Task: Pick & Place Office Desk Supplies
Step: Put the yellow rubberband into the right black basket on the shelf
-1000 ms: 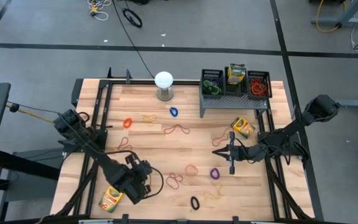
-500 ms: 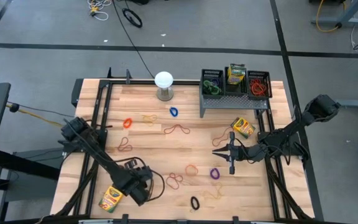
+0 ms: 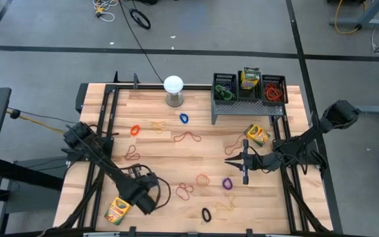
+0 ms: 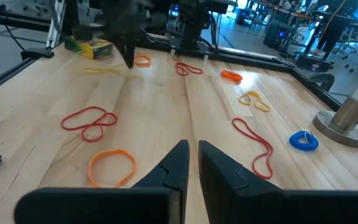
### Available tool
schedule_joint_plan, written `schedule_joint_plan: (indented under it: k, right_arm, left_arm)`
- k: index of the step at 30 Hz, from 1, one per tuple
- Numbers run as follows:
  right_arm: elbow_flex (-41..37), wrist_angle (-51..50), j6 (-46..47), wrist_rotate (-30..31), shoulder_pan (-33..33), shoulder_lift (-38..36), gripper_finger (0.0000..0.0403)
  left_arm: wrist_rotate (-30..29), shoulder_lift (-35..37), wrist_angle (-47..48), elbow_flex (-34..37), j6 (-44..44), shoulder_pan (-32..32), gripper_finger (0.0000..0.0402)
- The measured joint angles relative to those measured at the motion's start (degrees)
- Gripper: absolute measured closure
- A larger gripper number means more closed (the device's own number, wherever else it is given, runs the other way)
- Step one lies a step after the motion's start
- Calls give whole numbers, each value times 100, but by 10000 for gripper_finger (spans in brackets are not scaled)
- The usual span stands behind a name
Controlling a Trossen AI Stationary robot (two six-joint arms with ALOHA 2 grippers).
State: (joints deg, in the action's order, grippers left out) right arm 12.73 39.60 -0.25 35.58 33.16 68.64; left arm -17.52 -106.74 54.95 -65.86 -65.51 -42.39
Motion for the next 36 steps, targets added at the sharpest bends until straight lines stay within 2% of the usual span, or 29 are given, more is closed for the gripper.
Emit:
schedule_joint_plan:
  k: [4,9,11,15,20,25,31,36]
  right_arm:
    - [0,0,0,-84,0,0,358]
    - [0,23,0,-138,5,0,358]
    - [0,49,0,-138,4,0,358]
    - [0,57,0,-153,5,0,358]
    - [0,93,-15,-153,5,0,358]
    - [0,91,-2,-151,3,0,358]
    - [0,108,-2,-151,-36,0,358]
    - [0,133,-63,-176,-163,2,357]
  left_arm:
    - [-1099,517,-74,-69,267,-1,397]
    - [-2296,798,-552,-61,1132,59,398]
    - [-2543,798,-854,-64,1647,164,398]
    - [-2616,796,-1513,-58,2812,627,398]
    - [-2019,796,-2702,-44,4439,1272,399]
    - [-780,854,-4911,686,5993,1832,399]
    - [140,853,-8131,1924,6907,2593,399]
    - [770,776,-10798,2766,6969,3089,398]
